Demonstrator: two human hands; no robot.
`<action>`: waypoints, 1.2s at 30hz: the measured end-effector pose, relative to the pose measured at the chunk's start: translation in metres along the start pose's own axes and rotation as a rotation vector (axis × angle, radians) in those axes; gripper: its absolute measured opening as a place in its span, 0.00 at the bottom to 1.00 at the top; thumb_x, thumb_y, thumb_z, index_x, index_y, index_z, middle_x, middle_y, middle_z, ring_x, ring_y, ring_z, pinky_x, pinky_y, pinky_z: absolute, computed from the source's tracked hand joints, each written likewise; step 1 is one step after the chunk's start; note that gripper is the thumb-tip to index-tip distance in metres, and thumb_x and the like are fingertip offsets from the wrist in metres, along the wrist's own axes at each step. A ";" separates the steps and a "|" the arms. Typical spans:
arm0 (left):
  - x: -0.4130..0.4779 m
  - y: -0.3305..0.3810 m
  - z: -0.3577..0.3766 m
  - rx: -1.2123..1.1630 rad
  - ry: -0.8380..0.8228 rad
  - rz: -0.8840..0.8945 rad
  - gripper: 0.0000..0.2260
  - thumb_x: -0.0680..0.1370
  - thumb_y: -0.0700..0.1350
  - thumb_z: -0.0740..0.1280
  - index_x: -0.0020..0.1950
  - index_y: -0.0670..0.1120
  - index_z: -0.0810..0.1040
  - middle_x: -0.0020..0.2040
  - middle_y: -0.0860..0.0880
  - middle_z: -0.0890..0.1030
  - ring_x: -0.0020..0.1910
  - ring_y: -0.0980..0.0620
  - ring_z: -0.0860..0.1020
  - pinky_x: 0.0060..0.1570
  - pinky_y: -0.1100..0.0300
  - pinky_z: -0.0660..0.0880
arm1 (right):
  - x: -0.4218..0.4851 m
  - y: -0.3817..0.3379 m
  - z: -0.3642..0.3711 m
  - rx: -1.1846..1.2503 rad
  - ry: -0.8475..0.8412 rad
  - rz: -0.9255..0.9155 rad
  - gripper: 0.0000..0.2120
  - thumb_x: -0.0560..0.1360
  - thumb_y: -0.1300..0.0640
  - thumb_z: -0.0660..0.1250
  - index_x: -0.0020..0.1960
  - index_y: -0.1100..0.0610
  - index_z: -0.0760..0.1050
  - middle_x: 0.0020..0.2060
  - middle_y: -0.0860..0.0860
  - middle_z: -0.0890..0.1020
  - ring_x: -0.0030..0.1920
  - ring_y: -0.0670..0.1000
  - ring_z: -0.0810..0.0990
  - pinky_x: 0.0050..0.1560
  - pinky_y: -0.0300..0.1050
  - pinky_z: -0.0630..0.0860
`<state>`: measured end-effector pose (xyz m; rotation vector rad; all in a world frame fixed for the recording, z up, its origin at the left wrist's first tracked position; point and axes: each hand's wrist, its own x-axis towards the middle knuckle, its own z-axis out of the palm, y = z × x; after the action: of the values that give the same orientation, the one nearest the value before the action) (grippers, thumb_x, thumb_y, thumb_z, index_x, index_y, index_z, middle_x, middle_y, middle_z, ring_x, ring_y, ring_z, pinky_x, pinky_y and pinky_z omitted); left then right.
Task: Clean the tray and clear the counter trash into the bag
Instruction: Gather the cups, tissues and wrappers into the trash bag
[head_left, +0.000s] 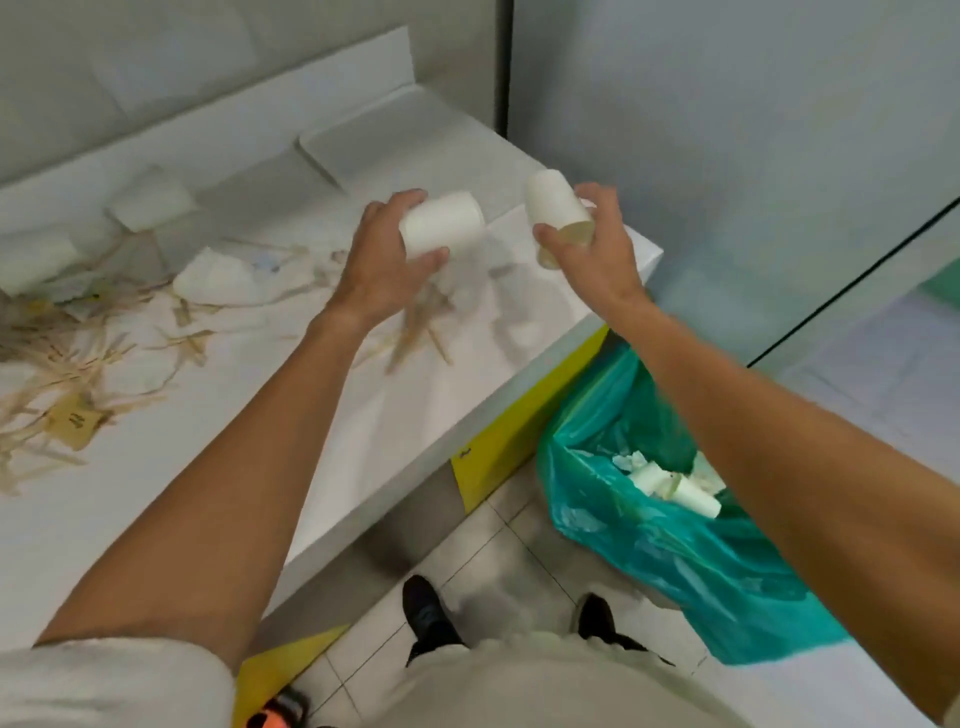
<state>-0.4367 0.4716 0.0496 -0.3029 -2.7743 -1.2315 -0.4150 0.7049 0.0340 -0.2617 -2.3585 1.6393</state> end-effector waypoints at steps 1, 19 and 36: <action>-0.002 0.018 0.025 -0.014 -0.044 0.024 0.28 0.74 0.46 0.73 0.72 0.50 0.68 0.63 0.46 0.69 0.57 0.54 0.69 0.59 0.65 0.65 | -0.004 0.016 -0.029 -0.013 0.031 0.026 0.27 0.73 0.52 0.72 0.67 0.55 0.66 0.59 0.53 0.75 0.54 0.51 0.77 0.37 0.23 0.69; -0.100 0.106 0.311 -0.004 -0.507 -0.046 0.28 0.75 0.42 0.72 0.74 0.49 0.68 0.65 0.46 0.70 0.64 0.47 0.71 0.66 0.57 0.66 | -0.118 0.223 -0.268 -0.330 0.019 0.479 0.24 0.73 0.45 0.70 0.65 0.50 0.71 0.60 0.56 0.75 0.56 0.56 0.76 0.59 0.52 0.75; -0.074 0.086 0.248 -0.059 -0.365 -0.018 0.23 0.78 0.44 0.68 0.73 0.50 0.68 0.68 0.47 0.71 0.64 0.50 0.73 0.66 0.50 0.71 | -0.055 0.158 -0.197 -0.303 -0.212 0.136 0.20 0.77 0.50 0.68 0.67 0.50 0.70 0.65 0.50 0.74 0.63 0.49 0.73 0.65 0.48 0.72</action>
<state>-0.3464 0.7015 -0.0662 -0.5612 -3.0473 -1.3880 -0.3017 0.9190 -0.0543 -0.3262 -2.8083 1.4209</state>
